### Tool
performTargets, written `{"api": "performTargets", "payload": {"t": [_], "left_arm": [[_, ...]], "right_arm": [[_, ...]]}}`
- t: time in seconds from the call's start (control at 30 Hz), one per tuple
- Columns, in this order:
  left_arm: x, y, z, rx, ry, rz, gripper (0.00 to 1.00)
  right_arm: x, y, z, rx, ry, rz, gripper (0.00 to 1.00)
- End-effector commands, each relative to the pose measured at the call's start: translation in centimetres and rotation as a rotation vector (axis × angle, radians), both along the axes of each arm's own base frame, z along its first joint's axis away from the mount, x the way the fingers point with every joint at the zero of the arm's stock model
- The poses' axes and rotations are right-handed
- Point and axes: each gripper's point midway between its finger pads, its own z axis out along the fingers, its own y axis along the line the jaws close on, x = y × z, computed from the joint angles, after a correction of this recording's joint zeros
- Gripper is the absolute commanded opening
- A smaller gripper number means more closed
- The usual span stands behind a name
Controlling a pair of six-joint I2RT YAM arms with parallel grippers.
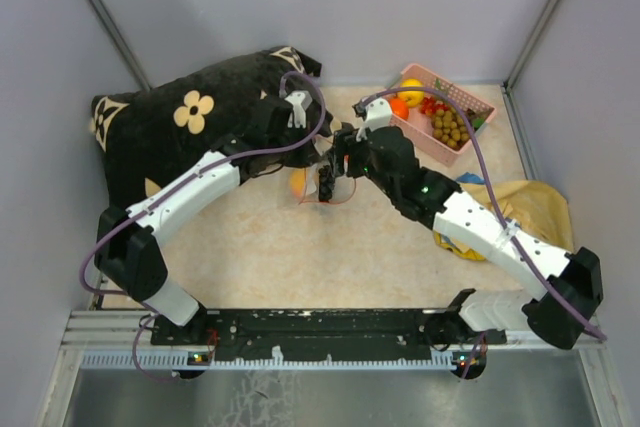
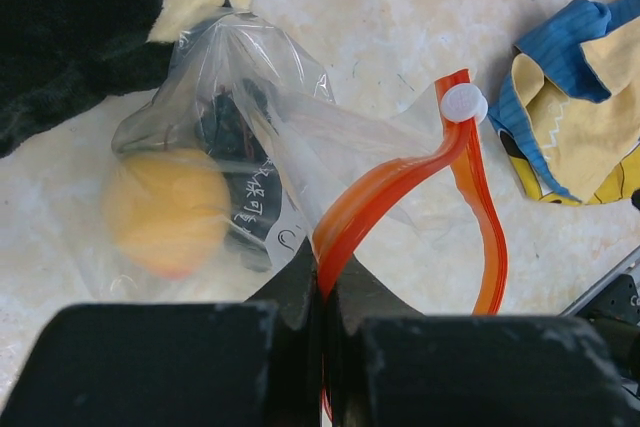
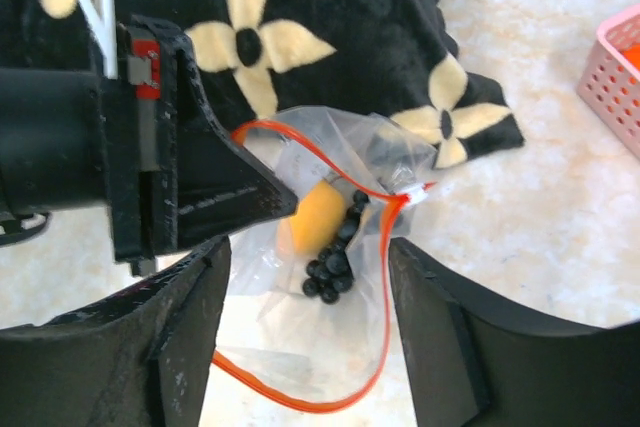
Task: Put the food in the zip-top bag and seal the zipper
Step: Place the fake fruit in the zipper food storage bag.
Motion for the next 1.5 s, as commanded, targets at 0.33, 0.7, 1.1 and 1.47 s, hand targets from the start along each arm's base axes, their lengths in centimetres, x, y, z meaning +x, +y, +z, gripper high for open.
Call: {"api": "performTargets", "payload": {"t": [0.33,0.7,1.1,1.47], "left_arm": [[0.2,-0.1,2.0,-0.029,-0.069,-0.031,0.0],[0.0,0.3,1.7,-0.004,-0.063,-0.027,0.0],[0.3,1.4,-0.3,0.044,-0.023,0.019,0.0],[-0.5,0.0,3.0,-0.013,-0.007,-0.06,0.0]], "right_arm": [[2.0,-1.7,-7.3,-0.136,0.133,0.011,0.65],[4.8,-1.2,-4.1,-0.173,0.027,-0.007,0.0],[2.9,-0.7,5.6,-0.074,-0.121,0.061,0.0],[4.7,-4.9,-2.6,-0.234,0.018,-0.129,0.0]]}}
